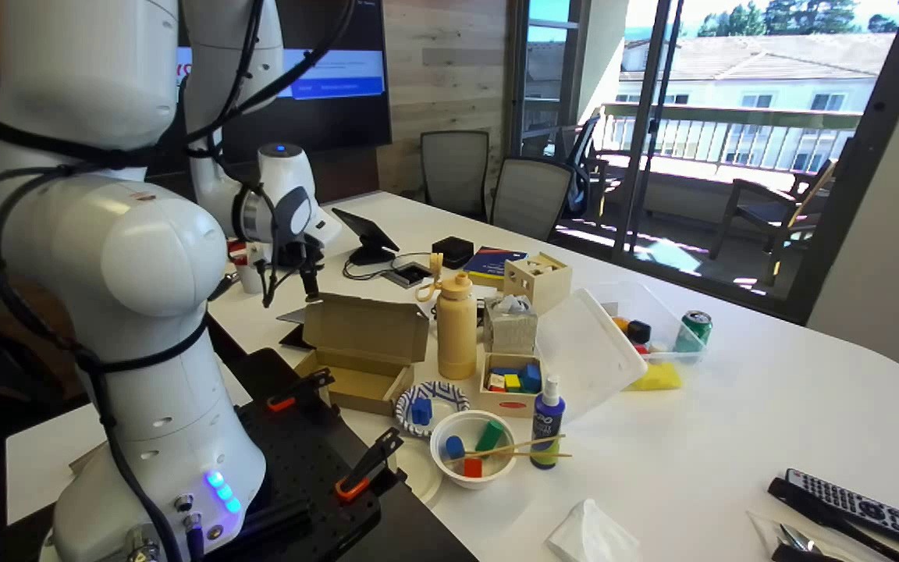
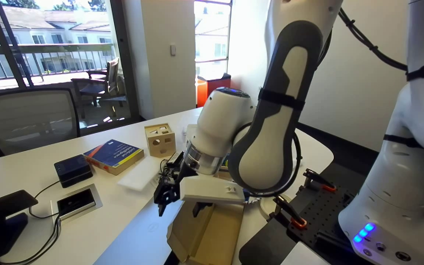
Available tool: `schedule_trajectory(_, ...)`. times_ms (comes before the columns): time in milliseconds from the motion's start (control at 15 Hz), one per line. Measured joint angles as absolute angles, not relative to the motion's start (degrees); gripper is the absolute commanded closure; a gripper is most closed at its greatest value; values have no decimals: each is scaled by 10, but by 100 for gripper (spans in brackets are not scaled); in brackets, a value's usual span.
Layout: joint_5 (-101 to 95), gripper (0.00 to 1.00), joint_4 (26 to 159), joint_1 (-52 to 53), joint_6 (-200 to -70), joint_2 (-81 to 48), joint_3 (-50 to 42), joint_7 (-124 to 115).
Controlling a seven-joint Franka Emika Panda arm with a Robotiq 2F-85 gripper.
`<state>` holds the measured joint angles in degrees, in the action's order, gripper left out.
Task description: Open the laptop
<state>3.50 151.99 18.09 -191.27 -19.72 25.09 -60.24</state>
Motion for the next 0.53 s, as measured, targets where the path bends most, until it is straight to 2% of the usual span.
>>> schedule_trajectory(200, 67, 0, 1504, 215, -1980, -272, 250, -609)
schedule_trajectory(533, 145, 0, 1428, 274, -1981, -330, 259, -609)
